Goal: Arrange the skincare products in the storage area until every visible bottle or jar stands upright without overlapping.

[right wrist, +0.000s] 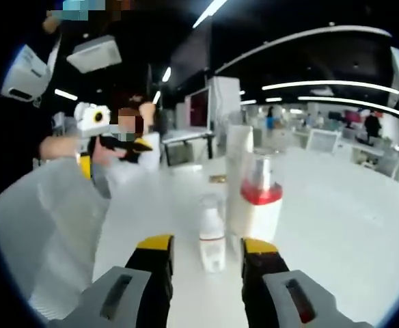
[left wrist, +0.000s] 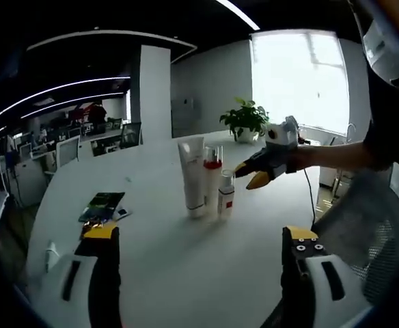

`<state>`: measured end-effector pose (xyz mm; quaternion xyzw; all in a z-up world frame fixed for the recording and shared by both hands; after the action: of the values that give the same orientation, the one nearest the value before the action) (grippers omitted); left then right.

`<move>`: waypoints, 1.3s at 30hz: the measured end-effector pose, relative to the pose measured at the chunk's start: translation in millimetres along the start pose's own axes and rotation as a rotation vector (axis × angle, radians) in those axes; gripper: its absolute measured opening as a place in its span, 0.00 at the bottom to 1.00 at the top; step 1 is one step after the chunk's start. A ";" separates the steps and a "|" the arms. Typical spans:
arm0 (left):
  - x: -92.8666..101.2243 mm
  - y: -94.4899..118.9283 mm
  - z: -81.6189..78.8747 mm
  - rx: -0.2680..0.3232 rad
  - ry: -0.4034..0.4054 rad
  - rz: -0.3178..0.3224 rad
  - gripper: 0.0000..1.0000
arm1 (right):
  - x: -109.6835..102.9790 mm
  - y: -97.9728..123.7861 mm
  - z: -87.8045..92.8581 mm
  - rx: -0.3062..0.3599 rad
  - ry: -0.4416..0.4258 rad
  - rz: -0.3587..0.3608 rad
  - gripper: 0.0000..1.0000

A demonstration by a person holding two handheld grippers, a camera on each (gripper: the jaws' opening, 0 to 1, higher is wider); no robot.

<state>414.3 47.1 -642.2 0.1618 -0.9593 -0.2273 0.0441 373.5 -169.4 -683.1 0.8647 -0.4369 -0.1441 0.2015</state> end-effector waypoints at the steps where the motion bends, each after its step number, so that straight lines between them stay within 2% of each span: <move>1: -0.4 0.1 0.8 -0.003 0.001 -0.002 0.94 | -2.3 2.3 1.2 -0.013 -0.021 0.006 0.39; 3: -1.2 0.0 2.4 -0.010 0.004 -0.007 0.93 | -10.3 6.4 1.2 -0.036 -0.118 0.024 0.43; 4: -1.6 0.0 3.4 -0.013 0.009 -0.008 0.93 | -13.6 7.2 -1.6 -0.028 -0.140 0.033 0.43; 8: -3.7 -0.5 7.0 -0.022 0.030 -0.013 0.93 | -33.7 10.7 -8.9 -0.027 -0.134 0.057 0.48; 10: -5.4 -1.2 9.3 -0.028 0.043 -0.017 0.93 | -39.3 13.7 -14.4 -0.004 -0.165 0.075 0.54; 16: -11.6 -3.4 22.6 -0.053 0.099 -0.031 0.93 | -50.5 18.7 -25.7 0.004 -0.254 0.143 0.65; 17: -12.3 -3.5 23.8 -0.057 0.105 -0.034 0.93 | -51.2 18.4 -29.7 0.026 -0.279 0.165 0.67; 18: -13.6 -4.0 25.7 -0.063 0.115 -0.036 0.93 | -52.4 18.3 -40.9 0.086 -0.347 0.203 0.69; 20: -15.3 -5.1 29.6 -0.069 0.126 -0.042 0.93 | -60.6 17.3 -51.9 0.159 -0.428 0.189 0.71; 21: -15.8 -5.2 30.2 -0.072 0.132 -0.043 0.93 | -63.3 17.4 -55.0 0.187 -0.442 0.204 0.72; 22: -16.3 -5.5 31.0 -0.075 0.137 -0.044 0.93 | -65.8 16.9 -54.9 0.185 -0.435 0.217 0.73; 25: -16.3 -6.4 32.4 -0.083 0.158 -0.047 0.94 | -76.8 10.2 -41.1 0.072 -0.392 0.236 0.79; 26: -16.4 -6.4 33.5 -0.087 0.163 -0.048 0.94 | -80.8 8.1 -42.2 0.074 -0.393 0.235 0.82; 27: -16.2 -6.6 34.5 -0.091 0.166 -0.048 0.94 | -87.5 6.7 -43.7 0.077 -0.396 0.208 0.90; 30: -14.1 -8.3 39.5 -0.114 0.171 -0.043 0.93 | -89.5 8.5 -37.6 0.050 -0.426 0.267 0.99; 32: -13.1 -9.1 41.7 -0.127 0.173 -0.044 0.93 | -91.6 11.6 -35.9 0.047 -0.438 0.286 0.99; 34: -13.5 -8.7 41.7 -0.125 0.194 -0.046 0.93 | -95.3 13.8 -33.5 0.035 -0.413 0.299 0.99; 37: -16.6 -7.4 44.6 -0.123 0.241 -0.058 0.94 | -98.8 15.3 -15.8 -0.063 -0.347 0.339 0.99; 39: -17.8 -6.6 47.8 -0.133 0.259 -0.067 0.94 | -103.1 14.1 -10.7 -0.085 -0.328 0.349 0.99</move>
<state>425.4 67.5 -688.0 0.2185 -0.9225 -0.2688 0.1704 308.8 -90.7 -659.5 0.7320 -0.6001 -0.2638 0.1857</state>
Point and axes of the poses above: the point that each gripper's makers call its tool centre point, and the gripper's own axes: y roughly backward along the fingers, x roughly to its right, z roughly out of its underside, the point moved 2 cm from there along y, roughly backward along the fingers, and after that the axes turned 7 degrees about -x, right-handed, at the moved point
